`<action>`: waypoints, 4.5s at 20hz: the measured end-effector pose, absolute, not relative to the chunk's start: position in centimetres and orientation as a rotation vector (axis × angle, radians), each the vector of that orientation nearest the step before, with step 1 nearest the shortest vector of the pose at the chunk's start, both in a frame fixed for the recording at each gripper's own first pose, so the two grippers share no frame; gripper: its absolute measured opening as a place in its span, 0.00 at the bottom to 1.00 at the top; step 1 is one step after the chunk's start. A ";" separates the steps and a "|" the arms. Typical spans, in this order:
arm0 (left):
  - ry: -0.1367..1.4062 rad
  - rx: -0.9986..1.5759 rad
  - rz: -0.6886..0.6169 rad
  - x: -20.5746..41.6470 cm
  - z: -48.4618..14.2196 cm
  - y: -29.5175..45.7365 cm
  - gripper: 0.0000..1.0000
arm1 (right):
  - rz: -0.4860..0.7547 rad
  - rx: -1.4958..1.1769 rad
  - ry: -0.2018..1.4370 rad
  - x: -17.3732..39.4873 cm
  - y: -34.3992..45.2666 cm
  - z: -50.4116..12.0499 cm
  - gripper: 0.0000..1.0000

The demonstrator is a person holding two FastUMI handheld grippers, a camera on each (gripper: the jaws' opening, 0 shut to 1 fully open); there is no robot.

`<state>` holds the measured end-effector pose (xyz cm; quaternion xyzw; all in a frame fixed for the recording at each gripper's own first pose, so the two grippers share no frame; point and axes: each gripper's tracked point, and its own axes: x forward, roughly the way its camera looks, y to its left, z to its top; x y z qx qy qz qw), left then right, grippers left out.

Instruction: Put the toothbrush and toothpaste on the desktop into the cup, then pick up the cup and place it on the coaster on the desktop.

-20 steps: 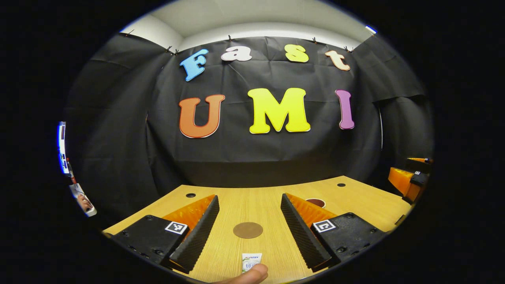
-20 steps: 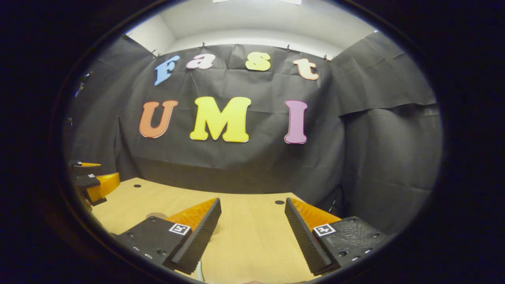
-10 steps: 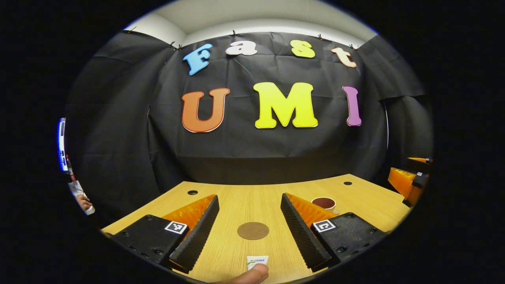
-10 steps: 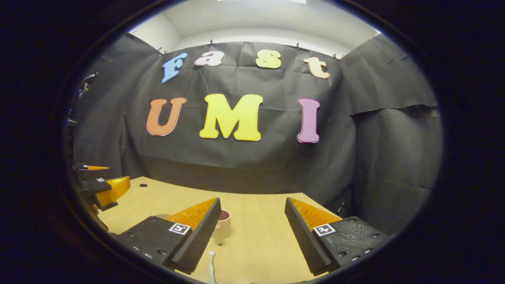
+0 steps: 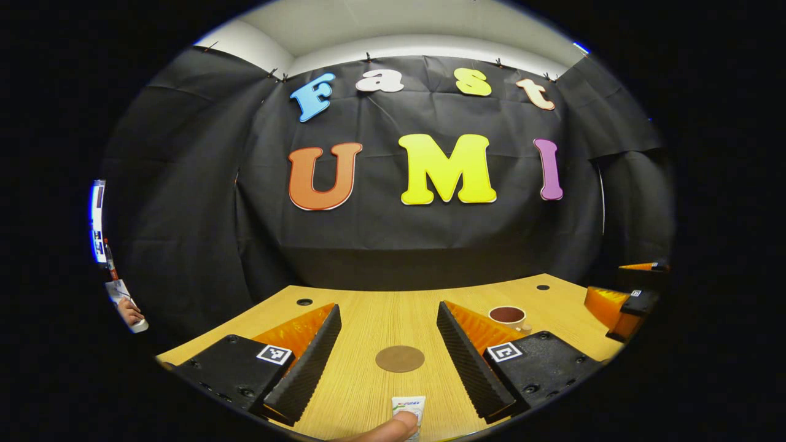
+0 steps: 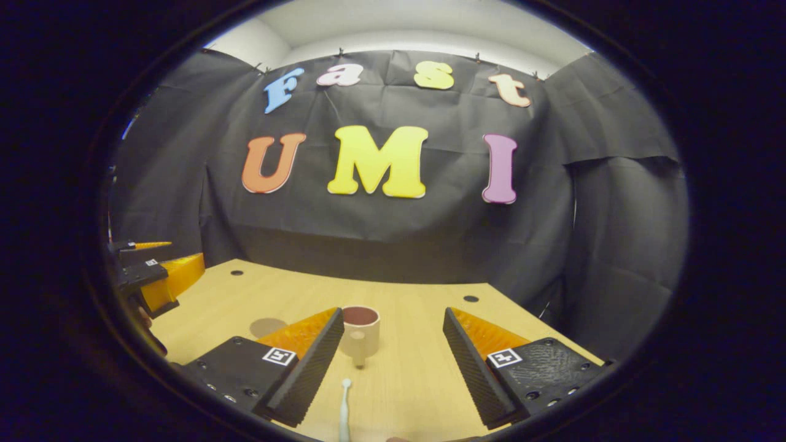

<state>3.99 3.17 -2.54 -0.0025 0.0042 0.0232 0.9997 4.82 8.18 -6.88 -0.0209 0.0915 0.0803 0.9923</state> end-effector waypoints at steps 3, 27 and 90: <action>0.039 -0.004 0.048 3.7 -4.6 3.2 0.99 | 0.189 -0.033 0.299 4.3 8.9 -11.8 0.96; 0.319 -0.002 -0.010 0.1 -14.0 2.7 1.00 | 0.234 -0.055 0.721 3.0 12.0 -24.3 0.24; 0.490 -0.076 -0.152 -1.3 -16.8 0.1 0.30 | 0.338 -0.029 0.585 2.8 11.9 -17.9 0.00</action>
